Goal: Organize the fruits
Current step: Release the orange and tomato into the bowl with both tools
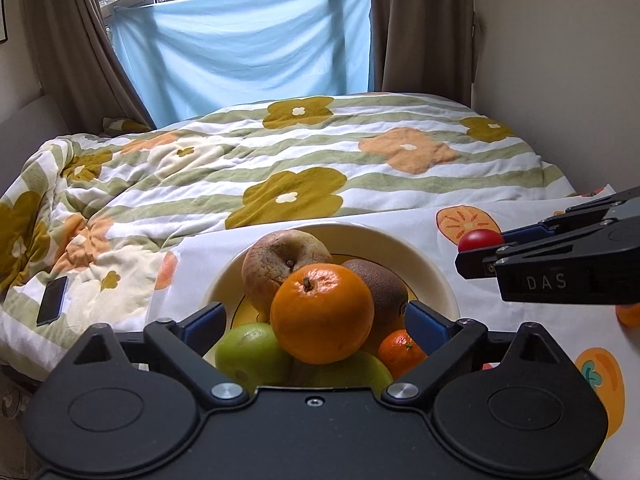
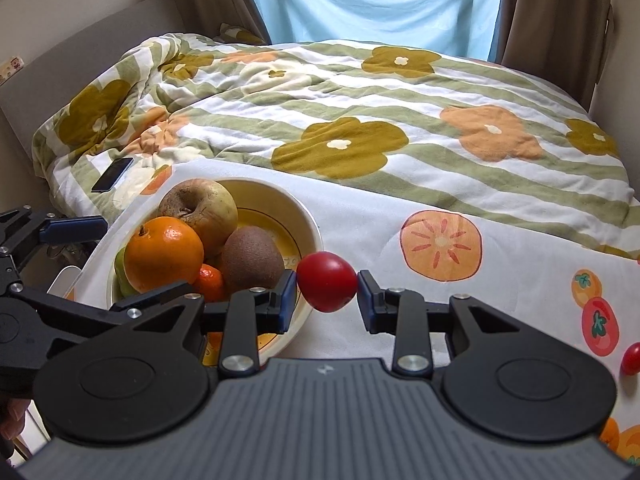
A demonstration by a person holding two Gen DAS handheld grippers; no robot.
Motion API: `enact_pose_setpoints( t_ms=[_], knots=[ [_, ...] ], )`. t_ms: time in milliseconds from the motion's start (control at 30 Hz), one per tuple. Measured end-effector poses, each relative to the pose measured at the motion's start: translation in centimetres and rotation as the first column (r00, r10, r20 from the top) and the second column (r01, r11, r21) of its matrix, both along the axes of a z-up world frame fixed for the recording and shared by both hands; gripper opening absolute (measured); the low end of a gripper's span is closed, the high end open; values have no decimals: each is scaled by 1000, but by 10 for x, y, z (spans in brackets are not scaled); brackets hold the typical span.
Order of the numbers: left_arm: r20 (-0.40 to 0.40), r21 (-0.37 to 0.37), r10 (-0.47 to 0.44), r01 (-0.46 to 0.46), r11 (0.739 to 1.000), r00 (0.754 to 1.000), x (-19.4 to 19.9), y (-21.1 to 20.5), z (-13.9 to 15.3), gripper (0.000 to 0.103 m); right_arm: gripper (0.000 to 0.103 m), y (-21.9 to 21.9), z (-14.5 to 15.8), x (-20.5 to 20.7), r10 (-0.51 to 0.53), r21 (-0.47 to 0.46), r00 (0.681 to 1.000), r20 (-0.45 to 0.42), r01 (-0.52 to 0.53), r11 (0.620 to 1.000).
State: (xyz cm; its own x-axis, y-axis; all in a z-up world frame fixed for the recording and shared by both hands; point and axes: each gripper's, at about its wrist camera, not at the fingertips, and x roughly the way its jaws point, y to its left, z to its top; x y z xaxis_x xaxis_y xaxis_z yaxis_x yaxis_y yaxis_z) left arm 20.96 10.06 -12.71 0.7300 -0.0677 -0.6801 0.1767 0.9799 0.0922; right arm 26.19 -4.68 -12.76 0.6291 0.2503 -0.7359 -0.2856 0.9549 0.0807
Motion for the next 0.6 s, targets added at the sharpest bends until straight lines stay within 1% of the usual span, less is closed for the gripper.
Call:
enact_pose_setpoints(
  t_ms=[133,400,567,600],
  knots=[
    [-4,11,20,-20,1000,1000,-12,5,-1,98,48,7,-2,0,30,-7,1000,-5,-30,1000],
    [-11,0,62,-62,998,998,-33,14,-6,98,48,27,-18,0,88,-20,995,-39,-89,996],
    [-19,-12,80,-80,997,997,-40,18,-7,98,48,31,-23,-4,105,-6,994,-37,-105,994],
    [-17,-13,85,-85,996,996,-42,18,-7,98,55,31,-23,-6,116,0,993,-25,-116,993]
  ],
)
